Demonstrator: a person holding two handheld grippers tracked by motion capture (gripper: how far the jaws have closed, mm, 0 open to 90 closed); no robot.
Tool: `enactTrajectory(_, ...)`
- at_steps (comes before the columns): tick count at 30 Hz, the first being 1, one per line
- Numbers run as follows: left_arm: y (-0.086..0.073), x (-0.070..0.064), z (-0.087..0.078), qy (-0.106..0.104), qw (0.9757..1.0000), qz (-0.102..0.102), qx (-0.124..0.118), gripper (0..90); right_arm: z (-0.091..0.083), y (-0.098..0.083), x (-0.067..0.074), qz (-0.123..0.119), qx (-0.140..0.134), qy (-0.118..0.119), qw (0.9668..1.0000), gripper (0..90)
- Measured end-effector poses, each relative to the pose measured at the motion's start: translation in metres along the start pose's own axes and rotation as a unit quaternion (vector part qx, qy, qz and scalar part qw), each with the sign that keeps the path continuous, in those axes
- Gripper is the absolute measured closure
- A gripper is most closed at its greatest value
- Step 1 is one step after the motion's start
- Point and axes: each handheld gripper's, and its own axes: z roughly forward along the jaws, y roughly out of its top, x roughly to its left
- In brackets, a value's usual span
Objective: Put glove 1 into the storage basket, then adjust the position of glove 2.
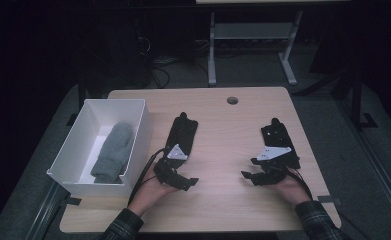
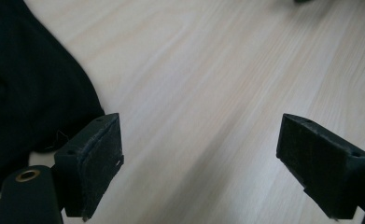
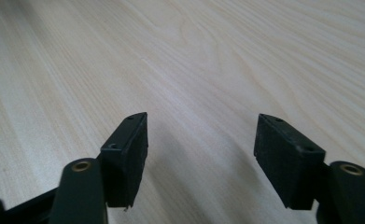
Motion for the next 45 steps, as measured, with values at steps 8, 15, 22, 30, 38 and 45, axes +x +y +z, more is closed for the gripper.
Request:
enactTrajectory(8, -0.021, 0.003, 0.004, 0.023, 0.9997, 0.003, 0.010, 13.8, -0.009, 0.009, -0.015, 0.011, -0.005, -0.027, 0.9996, 61.8)
enactTrajectory(15, -0.030, 0.003, 0.005, 0.023, 0.9997, 0.004, 0.006, 13.8, -0.020, 0.013, -0.035, 0.030, -0.010, -0.049, 0.9983, 86.2)
enactTrajectory(22, -0.041, 0.001, 0.004, 0.026, 0.9988, 0.037, -0.018, 13.5, -0.036, 0.008, -0.068, 0.061, -0.014, -0.092, 0.9937, 90.0)
enactTrajectory(30, -0.047, 0.002, 0.005, 0.020, 0.9979, 0.043, -0.045, 12.9, -0.038, 0.002, -0.101, 0.095, -0.013, -0.125, 0.9875, 90.0)
enactTrajectory(38, -0.047, 0.003, 0.005, 0.021, 0.9979, 0.042, -0.044, 13.0, -0.030, -0.008, -0.116, 0.111, 0.010, -0.134, 0.9847, 90.0)
enactTrajectory(45, -0.046, 0.003, 0.005, 0.022, 0.9979, 0.043, -0.043, 13.0, -0.026, -0.015, -0.117, 0.113, 0.026, -0.134, 0.9843, 90.0)
